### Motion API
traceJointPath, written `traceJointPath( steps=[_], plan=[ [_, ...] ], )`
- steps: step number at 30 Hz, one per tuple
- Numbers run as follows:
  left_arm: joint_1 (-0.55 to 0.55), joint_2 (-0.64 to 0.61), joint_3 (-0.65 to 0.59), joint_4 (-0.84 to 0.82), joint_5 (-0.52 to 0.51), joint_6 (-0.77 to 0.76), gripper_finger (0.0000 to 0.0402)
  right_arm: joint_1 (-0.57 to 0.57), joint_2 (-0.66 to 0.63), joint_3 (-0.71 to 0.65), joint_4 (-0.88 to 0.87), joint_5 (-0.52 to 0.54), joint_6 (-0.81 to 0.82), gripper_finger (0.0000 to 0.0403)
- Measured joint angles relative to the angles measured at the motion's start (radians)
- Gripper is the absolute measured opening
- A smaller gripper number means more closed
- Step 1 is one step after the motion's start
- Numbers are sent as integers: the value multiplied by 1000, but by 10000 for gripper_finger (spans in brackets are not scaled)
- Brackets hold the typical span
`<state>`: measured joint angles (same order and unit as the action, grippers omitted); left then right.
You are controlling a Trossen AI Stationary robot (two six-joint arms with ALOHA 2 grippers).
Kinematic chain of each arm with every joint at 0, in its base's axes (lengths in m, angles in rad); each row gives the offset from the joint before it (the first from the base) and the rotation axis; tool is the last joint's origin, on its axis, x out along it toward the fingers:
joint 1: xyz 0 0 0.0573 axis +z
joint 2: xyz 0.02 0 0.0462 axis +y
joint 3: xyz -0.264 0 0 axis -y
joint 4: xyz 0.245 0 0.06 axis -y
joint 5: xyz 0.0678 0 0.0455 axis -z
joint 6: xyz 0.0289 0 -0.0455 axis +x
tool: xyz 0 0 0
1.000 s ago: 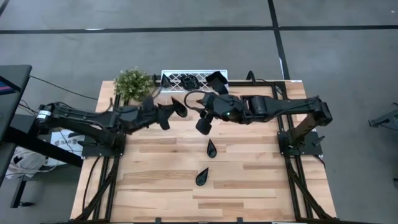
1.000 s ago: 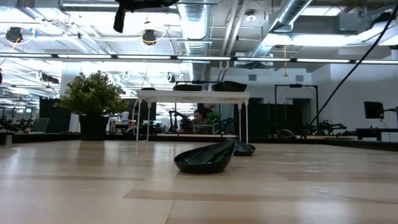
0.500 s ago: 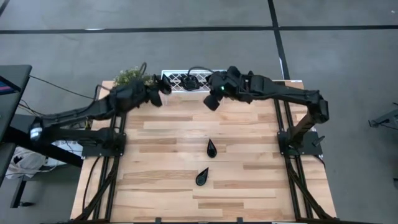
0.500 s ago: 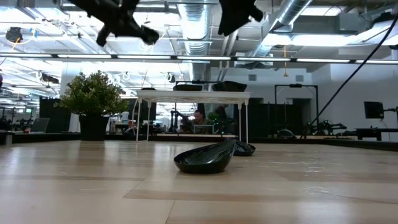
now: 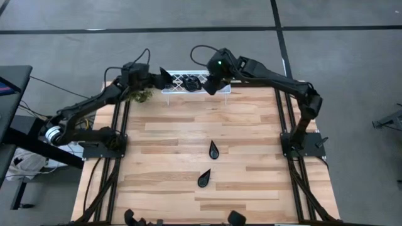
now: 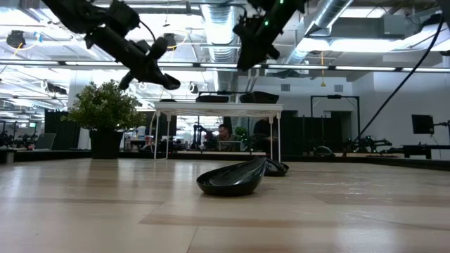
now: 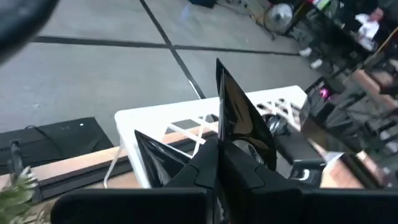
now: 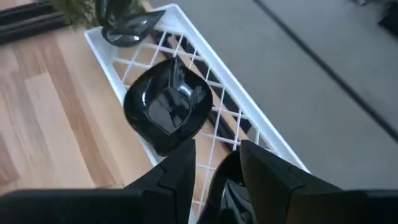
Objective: Pick & Place Mini shaped plates
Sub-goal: Stack the right drop shaped plate on the top of the drop shaped plates on the shelf
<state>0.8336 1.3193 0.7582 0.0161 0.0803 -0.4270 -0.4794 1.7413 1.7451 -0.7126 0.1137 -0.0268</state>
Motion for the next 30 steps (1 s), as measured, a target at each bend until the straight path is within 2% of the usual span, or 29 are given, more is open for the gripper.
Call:
traceJointPath(
  steps=[8, 18, 30],
  plan=[
    [-1, 44, 0, 0, 2, 47, 12, -23, 47, -1, 11, -84, -9, 122],
    [0, 29, 0, -3, -4, 110, 14, -13, 45, -1, 37, -88, -10, 123],
    [4, -29, 0, -91, -40, 134, 17, -13, 45, -1, 37, -88, -10, 123]
  ],
)
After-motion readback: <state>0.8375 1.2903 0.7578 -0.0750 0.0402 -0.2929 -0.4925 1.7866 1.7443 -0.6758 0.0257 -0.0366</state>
